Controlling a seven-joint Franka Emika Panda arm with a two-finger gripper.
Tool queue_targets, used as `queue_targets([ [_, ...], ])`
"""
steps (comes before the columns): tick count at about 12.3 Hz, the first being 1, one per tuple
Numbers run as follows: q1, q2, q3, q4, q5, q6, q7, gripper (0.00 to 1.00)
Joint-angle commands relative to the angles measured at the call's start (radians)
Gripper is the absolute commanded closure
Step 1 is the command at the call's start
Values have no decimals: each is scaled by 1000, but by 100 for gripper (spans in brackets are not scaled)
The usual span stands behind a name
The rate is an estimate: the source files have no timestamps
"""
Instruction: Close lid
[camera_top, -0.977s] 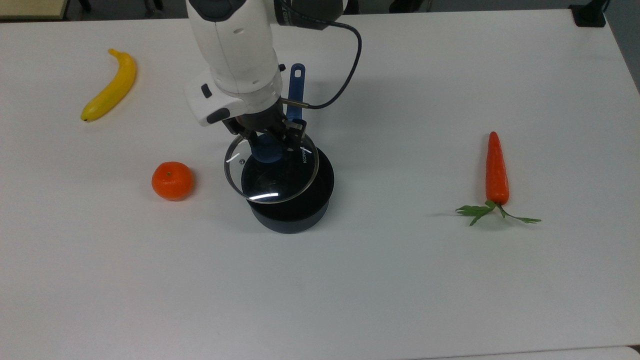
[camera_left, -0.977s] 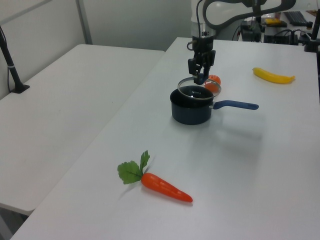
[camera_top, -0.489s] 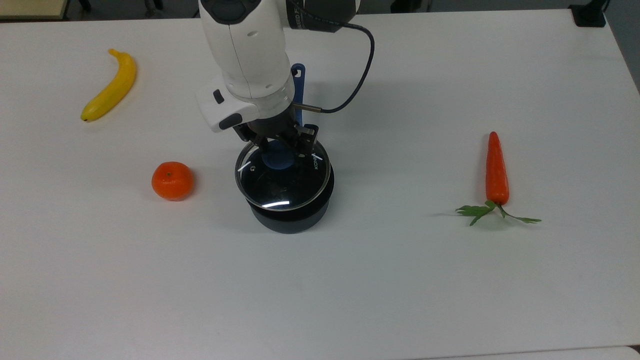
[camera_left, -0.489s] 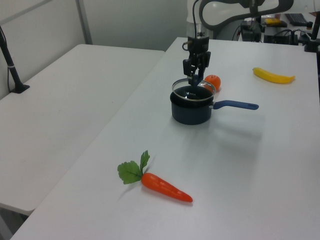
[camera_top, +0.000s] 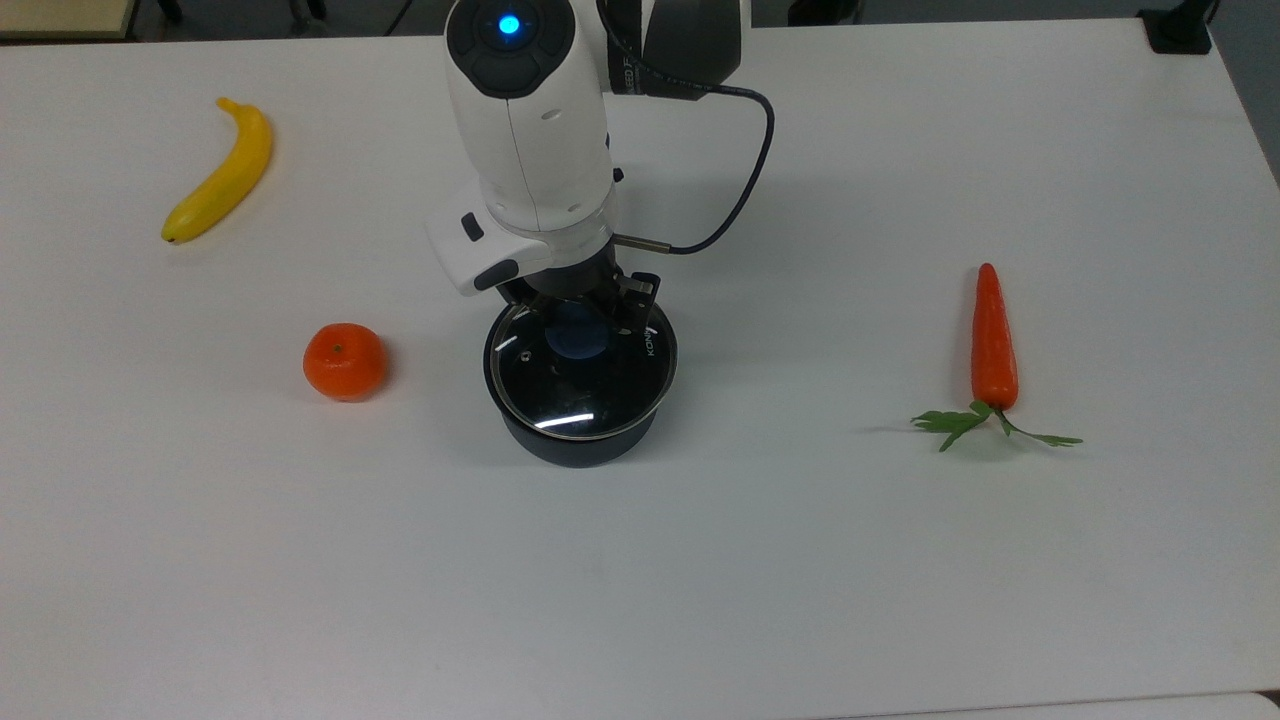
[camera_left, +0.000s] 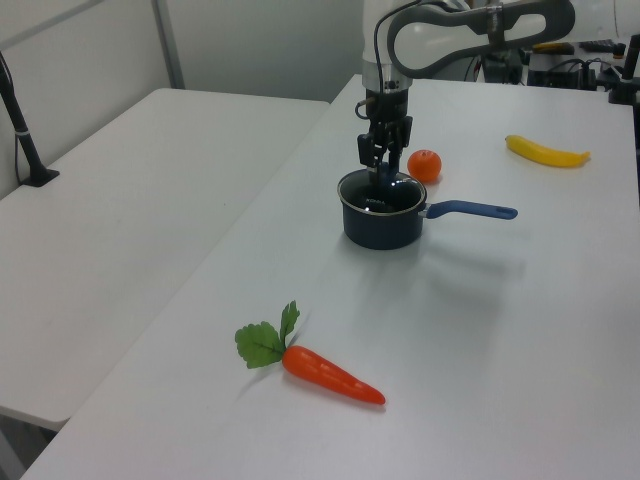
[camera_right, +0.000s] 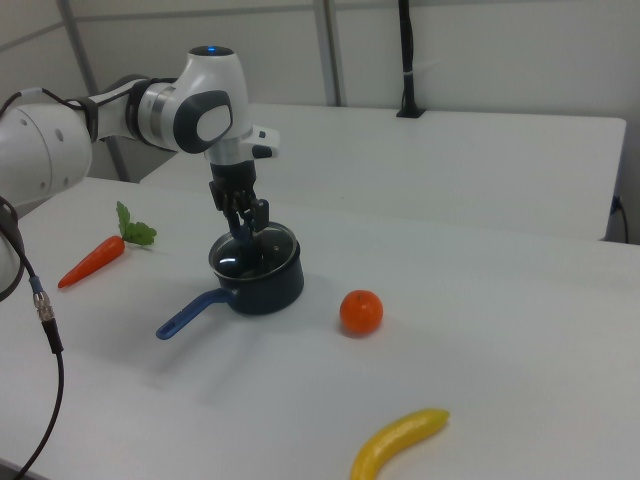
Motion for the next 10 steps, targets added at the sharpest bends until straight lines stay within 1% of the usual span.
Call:
queue_targets([
  [1, 10, 14, -19, 17, 24, -15, 16, 49],
  [2, 9, 11, -19, 16, 24, -15, 19, 29],
  [3, 7, 9, -19, 14, 22, -15, 19, 0],
  [5, 4, -3, -22, 14, 22, -17, 18, 0],
  [6, 2, -29, -25, 11, 21, -18, 10, 0],
  [7, -1, -85, -19, -27, 16, -8, 3, 0],
  [8, 1, -160, -13, -97, 12, -4, -20, 0],
  [9, -1, -229, 11, -145, 4, -7, -36, 0],
  [10, -31, -312, 57, -208, -28, -14, -37, 0],
])
